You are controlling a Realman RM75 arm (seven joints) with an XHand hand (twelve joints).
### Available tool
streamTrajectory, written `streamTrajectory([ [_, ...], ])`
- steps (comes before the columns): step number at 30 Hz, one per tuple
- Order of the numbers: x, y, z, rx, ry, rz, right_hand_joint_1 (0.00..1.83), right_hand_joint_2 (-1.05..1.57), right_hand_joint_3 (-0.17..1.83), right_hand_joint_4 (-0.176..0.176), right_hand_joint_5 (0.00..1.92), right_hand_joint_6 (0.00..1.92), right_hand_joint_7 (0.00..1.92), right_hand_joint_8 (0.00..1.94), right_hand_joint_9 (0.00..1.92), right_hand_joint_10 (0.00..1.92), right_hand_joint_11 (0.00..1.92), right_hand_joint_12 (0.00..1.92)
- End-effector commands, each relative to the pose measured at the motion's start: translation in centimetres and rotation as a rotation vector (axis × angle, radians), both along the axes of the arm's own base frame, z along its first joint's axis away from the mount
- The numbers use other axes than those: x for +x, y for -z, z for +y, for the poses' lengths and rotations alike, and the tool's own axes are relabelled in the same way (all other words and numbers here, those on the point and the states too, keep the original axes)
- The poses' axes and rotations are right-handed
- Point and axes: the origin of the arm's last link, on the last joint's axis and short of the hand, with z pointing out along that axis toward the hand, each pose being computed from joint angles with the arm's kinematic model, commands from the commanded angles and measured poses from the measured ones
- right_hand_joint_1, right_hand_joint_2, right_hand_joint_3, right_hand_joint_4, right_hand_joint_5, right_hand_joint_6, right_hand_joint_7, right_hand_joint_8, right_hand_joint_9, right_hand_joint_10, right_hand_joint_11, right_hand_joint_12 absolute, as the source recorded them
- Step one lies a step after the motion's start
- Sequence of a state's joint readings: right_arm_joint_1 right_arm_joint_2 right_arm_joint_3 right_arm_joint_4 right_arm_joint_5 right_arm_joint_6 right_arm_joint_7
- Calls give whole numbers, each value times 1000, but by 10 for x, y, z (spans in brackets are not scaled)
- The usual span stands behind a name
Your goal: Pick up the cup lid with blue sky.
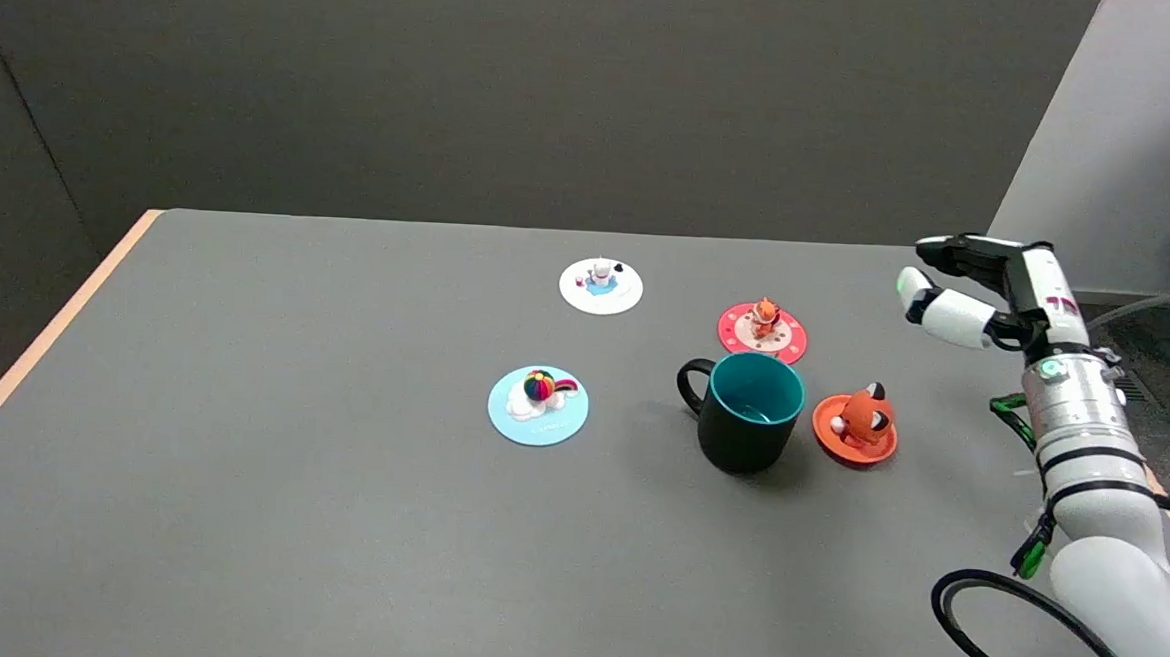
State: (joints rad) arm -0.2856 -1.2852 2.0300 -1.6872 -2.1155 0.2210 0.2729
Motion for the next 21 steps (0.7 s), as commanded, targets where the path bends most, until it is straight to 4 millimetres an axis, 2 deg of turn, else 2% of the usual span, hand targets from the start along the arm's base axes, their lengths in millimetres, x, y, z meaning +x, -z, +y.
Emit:
streamTrajectory([
  [1,37,66,-45,290,-49,54,781,605,861,-116,799,334,783,199,656,197,389,354],
  [6,54,113,-74,495,-53,123,779,603,862,-114,803,337,782,198,656,198,389,354],
  [12,61,169,-98,712,-20,177,775,573,875,-107,810,348,771,191,658,199,388,354],
  [15,63,190,-108,780,-6,197,771,550,880,-99,803,338,765,190,656,200,387,347],
  [18,64,202,-115,816,0,221,765,531,886,-93,795,324,757,188,653,202,385,335],
  [21,55,218,-125,871,41,243,762,518,892,-87,785,310,753,188,650,203,382,321],
])
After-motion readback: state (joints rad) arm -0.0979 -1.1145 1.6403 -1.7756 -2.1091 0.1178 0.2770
